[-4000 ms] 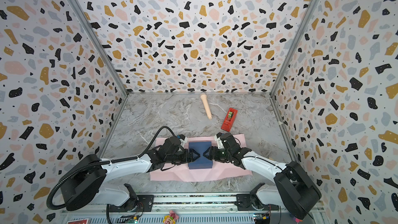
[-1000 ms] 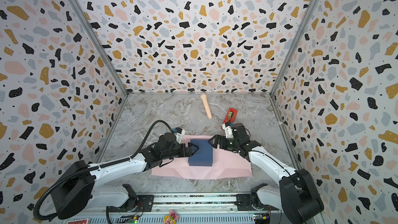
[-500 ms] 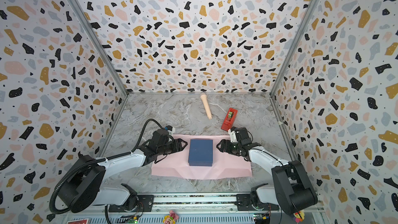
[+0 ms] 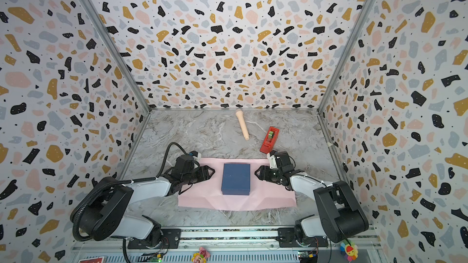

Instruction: Wrap the gift box in paper

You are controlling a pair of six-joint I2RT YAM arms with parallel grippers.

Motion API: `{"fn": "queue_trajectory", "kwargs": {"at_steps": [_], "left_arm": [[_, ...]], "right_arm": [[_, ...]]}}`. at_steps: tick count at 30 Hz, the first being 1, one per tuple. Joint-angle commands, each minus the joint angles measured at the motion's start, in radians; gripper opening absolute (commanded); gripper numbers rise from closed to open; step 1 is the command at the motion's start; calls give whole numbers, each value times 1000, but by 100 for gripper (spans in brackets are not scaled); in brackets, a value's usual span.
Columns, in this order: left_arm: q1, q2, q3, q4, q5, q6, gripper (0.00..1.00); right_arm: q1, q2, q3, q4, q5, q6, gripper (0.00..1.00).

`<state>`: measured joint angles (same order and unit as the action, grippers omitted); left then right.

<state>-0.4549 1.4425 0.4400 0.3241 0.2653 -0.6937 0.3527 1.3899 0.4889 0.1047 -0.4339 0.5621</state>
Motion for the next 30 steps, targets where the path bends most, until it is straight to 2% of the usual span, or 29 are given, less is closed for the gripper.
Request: {"fn": "queue_trajectory", "kwargs": {"at_steps": [1, 7, 14, 17, 20, 23, 26, 30], "left_arm": [[53, 20, -45, -22, -29, 44, 65], [136, 20, -64, -43, -27, 93, 65], [202, -12, -67, -30, -22, 77, 66], [202, -51, -54, -16, 22, 38, 70], [201, -139, -46, -26, 76, -3, 75], [184, -275, -36, -93, 86, 1, 81], [135, -411, -41, -176, 47, 37, 85], [-30, -542, -45, -273, -64, 96, 92]], "right_arm": [[38, 53, 4, -1, 2, 24, 63], [86, 142, 62, 38, 4, 40, 59], [119, 250, 165, 51, -18, 21, 57], [111, 270, 237, -8, -24, -37, 57], [109, 227, 261, -60, -28, -73, 58], [109, 143, 220, -84, -23, -73, 59], [110, 69, 146, -81, -33, -45, 59], [110, 8, 66, -60, -48, -11, 59]]}}
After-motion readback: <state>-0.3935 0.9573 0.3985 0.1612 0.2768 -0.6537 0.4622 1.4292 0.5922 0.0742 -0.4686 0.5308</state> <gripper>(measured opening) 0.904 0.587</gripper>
